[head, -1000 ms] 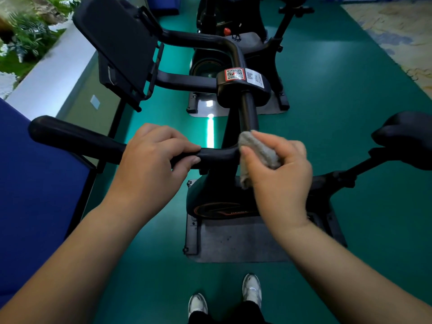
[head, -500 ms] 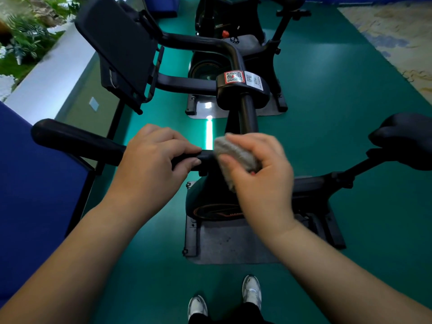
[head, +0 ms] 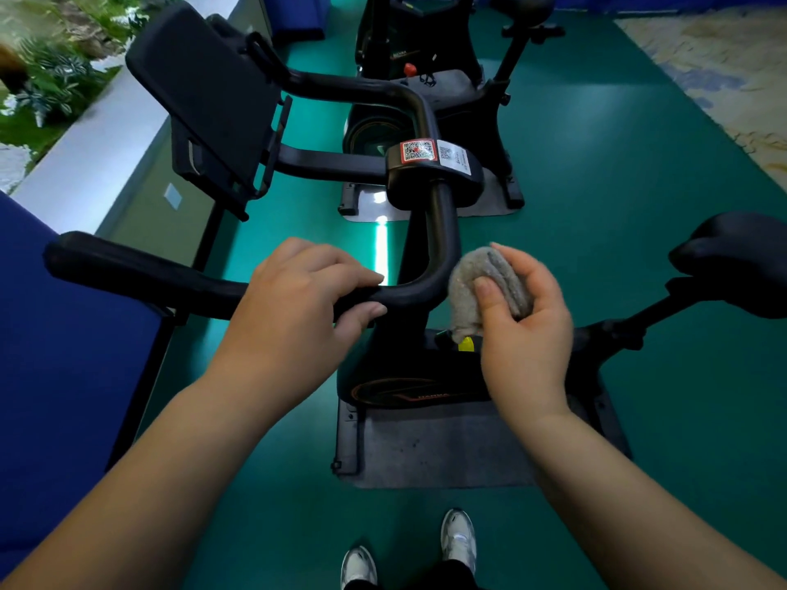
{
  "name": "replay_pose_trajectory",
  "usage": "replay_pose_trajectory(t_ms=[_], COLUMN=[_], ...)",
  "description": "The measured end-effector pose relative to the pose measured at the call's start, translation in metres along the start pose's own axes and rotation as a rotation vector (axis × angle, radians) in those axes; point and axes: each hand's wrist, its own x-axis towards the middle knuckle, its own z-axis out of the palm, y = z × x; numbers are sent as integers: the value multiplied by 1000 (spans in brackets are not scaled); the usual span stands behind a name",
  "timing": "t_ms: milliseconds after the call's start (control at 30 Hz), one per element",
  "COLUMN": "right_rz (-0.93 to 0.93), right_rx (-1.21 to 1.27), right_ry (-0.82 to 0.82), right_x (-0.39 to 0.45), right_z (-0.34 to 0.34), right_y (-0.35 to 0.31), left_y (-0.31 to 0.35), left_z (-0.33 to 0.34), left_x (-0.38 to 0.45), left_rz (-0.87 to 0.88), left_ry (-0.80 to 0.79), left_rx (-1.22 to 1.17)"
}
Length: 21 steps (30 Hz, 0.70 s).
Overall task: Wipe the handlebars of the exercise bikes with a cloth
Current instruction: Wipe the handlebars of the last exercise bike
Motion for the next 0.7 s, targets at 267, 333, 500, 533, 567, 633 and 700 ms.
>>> replay_pose_trajectory(t_ms=[267, 333, 500, 533, 567, 633, 700], right_rz=[294, 326, 379, 397, 416, 442, 473], right_rx=[325, 325, 353, 381, 412, 468, 480], right_ry=[-80, -90, -131, -125, -119, -127, -148], right_x=[4, -4, -8, 1, 12, 34, 41], right_z=[15, 12, 9, 11, 12, 16, 19], right_y=[8, 11, 16, 17, 17, 18, 21], left_y=[6, 9, 14, 16, 17, 20, 23], left_z=[8, 11, 17, 17, 18, 19, 20], left_x=[3, 5, 15, 18, 19, 23, 27], left_rz=[-37, -38, -54, -57, -59, -63, -72], left_ry=[7, 6, 2, -4, -10, -23, -38], left_rx=[-2, -1, 22, 27, 31, 42, 55])
